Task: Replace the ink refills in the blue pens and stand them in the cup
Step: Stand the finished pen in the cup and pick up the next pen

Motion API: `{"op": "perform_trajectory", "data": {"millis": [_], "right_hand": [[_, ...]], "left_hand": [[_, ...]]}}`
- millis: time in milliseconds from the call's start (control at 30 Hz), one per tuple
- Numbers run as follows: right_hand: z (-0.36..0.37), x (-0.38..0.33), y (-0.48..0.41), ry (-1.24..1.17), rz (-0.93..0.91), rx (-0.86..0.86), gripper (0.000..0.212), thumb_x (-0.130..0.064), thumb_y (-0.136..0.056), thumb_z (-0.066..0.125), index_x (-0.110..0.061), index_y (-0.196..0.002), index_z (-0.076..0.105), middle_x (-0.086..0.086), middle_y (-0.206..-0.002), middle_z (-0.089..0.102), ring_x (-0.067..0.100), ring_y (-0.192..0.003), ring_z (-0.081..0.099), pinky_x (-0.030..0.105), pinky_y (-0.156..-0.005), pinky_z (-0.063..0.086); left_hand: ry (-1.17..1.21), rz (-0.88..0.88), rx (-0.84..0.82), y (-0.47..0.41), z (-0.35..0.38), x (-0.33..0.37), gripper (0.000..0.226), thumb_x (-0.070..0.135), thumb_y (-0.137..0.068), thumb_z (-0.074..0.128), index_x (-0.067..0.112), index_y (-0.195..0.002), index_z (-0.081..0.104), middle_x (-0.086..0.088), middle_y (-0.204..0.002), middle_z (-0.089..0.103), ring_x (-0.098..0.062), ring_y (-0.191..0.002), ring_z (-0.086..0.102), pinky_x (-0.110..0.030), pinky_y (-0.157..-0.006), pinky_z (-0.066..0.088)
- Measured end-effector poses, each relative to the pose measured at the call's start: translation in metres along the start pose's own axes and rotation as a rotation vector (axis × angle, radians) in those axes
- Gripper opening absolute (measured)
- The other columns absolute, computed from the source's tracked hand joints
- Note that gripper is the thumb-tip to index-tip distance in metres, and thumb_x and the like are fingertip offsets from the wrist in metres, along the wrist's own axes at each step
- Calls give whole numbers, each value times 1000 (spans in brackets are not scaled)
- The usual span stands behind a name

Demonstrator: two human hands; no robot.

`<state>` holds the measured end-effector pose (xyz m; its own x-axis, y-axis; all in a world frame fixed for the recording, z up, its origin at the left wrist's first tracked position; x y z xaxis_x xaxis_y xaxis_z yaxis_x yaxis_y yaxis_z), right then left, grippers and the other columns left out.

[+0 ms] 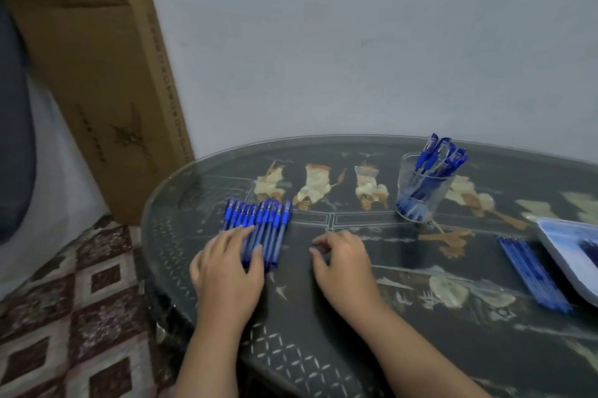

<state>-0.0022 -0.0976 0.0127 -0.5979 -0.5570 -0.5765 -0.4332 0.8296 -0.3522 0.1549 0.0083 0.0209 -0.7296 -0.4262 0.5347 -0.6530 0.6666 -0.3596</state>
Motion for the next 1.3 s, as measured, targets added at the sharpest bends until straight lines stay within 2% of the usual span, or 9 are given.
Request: {"op": "perform_trajectory", "data": {"millis": [267, 433, 567, 667, 800, 1033, 1133, 1233, 1300], "right_hand": [[46, -33, -26, 68, 132, -14, 29, -40, -92, 56, -16, -100, 70, 2, -100, 69, 23, -104, 58, 34, -93, 46], [48, -38, -29, 114, 247, 17, 28, -35, -93, 55, -13, -104, 68, 5, -103, 67, 24, -104, 60, 37, -93, 48], [48, -39, -31, 90, 329, 5, 19, -24, -89, 56, -10, -80, 66, 5, -82, 66, 27, -86, 64, 36, -79, 54], [46, -34, -30, 47, 419, -14, 17, -17, -85, 56, -10, -71, 61, 7, -75, 62, 28, -79, 62, 32, -65, 48], [36, -24, -28, 27, 454, 7, 18, -21, -83, 57, -10, -71, 65, 6, -71, 61, 27, -74, 60, 29, -60, 44], [-12, 12, -8, -54, 410, 78, 13, -18, -84, 60, -15, -92, 70, 2, -89, 67, 20, -84, 60, 29, -66, 41], [-36, 38, 8, -70, 371, 132, 10, -16, -83, 60, -17, -89, 69, 2, -86, 64, 19, -85, 59, 31, -71, 46], [-65, 65, 25, -77, 319, 164, 13, -12, -85, 63, -24, -84, 63, -1, -86, 60, 13, -84, 54, 17, -66, 38], [-84, 84, 36, -29, 280, 186, 15, -11, -86, 65, -25, -86, 65, -2, -86, 59, 14, -86, 53, 20, -68, 37]], "left_hand": [[-102, 12, -144, 3, 14, -1, 41, 47, -97, 42, 41, -137, 45, 19, -151, 33, -4, -143, 20, -40, -119, 7], [-78, 4, -169, 3, 14, -1, 41, 49, -98, 37, 39, -137, 45, 18, -153, 30, -4, -144, 15, -40, -120, 2], [-74, 1, -184, 4, 14, -1, 42, 51, -99, 34, 40, -138, 44, 18, -154, 29, -4, -145, 13, -40, -120, -1], [-74, 2, -187, 4, 13, 0, 43, 50, -99, 34, 40, -139, 43, 18, -154, 28, -5, -145, 12, -40, -120, -2], [-70, 2, -181, 4, 13, -2, 42, 49, -98, 37, 39, -138, 44, 18, -153, 30, -5, -145, 14, -40, -120, 0], [-10, -16, -135, 0, 11, -4, 38, 44, -96, 47, 37, -133, 53, 17, -147, 40, -7, -142, 24, -41, -120, 1], [2, 14, -59, 0, 4, 3, 36, 37, -94, 54, 31, -129, 59, 11, -143, 49, -12, -139, 33, -43, -119, 8], [38, 83, -3, 1, 1, 24, 33, 34, -92, 58, 26, -124, 63, 6, -137, 56, -17, -133, 42, -45, -117, 17], [81, 144, 10, 4, 4, 45, 36, 40, -89, 55, 26, -120, 66, 5, -131, 60, -19, -128, 48, -47, -114, 24]]}}
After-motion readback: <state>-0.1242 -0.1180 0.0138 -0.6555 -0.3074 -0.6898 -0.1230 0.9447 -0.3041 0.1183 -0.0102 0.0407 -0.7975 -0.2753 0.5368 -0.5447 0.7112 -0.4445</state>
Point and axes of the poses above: each hand's wrist, its own y-axis away from the middle knuckle, its own z-axis out of the palm, x = y × z, the point moved 7 cm from there along -y, towards the middle knuckle
